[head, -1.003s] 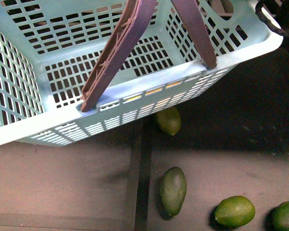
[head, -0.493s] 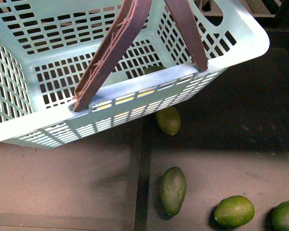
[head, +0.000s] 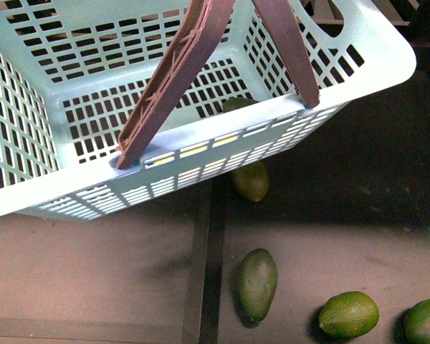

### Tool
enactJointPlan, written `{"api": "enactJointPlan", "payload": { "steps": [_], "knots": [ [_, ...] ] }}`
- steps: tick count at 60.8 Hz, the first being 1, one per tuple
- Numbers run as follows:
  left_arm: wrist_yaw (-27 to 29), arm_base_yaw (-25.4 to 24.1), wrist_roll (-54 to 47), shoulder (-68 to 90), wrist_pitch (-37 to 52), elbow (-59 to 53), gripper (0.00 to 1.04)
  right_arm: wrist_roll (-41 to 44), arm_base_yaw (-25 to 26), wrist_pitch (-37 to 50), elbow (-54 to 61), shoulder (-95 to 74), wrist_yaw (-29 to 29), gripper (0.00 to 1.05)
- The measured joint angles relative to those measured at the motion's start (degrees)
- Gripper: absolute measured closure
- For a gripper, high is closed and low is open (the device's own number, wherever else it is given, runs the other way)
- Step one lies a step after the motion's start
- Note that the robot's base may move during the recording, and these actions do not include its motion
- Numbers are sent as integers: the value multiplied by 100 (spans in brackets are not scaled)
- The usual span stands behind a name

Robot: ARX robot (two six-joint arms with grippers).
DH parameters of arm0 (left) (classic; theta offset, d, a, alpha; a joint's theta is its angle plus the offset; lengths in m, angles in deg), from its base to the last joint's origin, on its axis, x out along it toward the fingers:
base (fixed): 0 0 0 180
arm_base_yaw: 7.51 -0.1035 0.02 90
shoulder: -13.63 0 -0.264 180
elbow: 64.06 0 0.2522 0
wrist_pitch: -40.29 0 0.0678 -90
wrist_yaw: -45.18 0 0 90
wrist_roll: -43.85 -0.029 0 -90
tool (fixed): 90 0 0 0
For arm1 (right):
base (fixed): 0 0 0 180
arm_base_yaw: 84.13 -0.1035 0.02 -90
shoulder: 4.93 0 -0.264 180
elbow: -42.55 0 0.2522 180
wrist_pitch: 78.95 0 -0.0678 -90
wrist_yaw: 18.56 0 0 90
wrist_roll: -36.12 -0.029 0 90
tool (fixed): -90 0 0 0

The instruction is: Pick mango and avocado into basket

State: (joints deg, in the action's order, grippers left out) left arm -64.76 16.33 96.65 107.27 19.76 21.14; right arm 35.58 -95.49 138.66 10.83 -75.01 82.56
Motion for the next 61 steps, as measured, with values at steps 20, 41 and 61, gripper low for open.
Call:
{"api": "enactJointPlan", "payload": {
  "steps": [20, 41, 61],
  "knots": [
    [2, 0, -2, 0, 0, 0, 76, 33, 525, -402, 1036, 1443, -522, 103],
    [4, 0, -4, 0, 0, 0, 76, 35, 1113, -817, 1676, 2476, -1097, 103],
    [17, 0, -4, 0, 0, 0, 76, 35, 1117, -1969, 1696, 3770, -1099, 103]
  ]
}}
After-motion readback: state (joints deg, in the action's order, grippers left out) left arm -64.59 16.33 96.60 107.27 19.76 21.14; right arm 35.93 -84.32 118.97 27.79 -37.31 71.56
